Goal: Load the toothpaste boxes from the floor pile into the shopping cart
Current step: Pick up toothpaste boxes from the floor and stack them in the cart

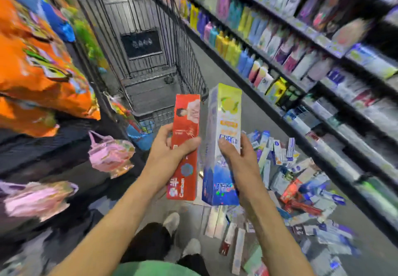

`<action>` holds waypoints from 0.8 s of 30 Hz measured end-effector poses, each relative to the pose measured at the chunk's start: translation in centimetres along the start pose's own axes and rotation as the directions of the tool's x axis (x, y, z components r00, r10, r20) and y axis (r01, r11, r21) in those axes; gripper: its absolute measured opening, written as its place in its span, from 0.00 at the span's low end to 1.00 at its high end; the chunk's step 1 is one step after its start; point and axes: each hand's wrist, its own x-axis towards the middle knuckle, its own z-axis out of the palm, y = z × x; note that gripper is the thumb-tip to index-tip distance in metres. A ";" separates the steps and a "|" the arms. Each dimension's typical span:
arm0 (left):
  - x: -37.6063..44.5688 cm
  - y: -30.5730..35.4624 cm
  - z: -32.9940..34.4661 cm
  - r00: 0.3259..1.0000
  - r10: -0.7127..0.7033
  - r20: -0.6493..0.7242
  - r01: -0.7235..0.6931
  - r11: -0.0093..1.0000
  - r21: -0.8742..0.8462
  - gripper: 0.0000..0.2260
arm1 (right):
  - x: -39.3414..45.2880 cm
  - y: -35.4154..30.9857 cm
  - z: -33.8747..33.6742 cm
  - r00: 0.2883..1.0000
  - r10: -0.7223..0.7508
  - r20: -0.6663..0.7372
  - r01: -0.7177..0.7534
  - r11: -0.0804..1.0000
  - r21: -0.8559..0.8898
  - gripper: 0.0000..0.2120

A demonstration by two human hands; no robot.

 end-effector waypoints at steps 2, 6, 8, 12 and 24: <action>0.6 1.7 -0.8 1.000 0.003 -0.023 -0.004 0.999 -0.040 0.27 | 0.9 -1.8 1.6 1.000 -0.003 0.021 0.003 1.000 -0.007 0.22; 3.4 4.5 -2.7 0.996 0.053 -0.071 -0.060 0.994 -0.094 0.27 | 4.0 -3.5 4.9 0.998 0.016 0.053 -0.014 0.999 -0.048 0.21; 5.6 5.6 -4.0 0.992 0.077 -0.098 -0.086 0.992 -0.090 0.26 | 6.0 -3.8 7.0 0.996 0.046 0.073 -0.041 0.997 -0.063 0.20; 10.9 7.4 -7.0 0.986 0.113 -0.124 -0.118 0.992 -0.037 0.29 | 10.7 -4.5 11.6 0.993 0.040 0.108 -0.027 0.992 -0.124 0.21; 23.7 9.8 -12.8 0.959 0.095 -0.267 -0.102 0.995 -0.011 0.26 | 23.0 -4.3 20.8 0.993 0.067 0.096 -0.042 0.969 -0.245 0.23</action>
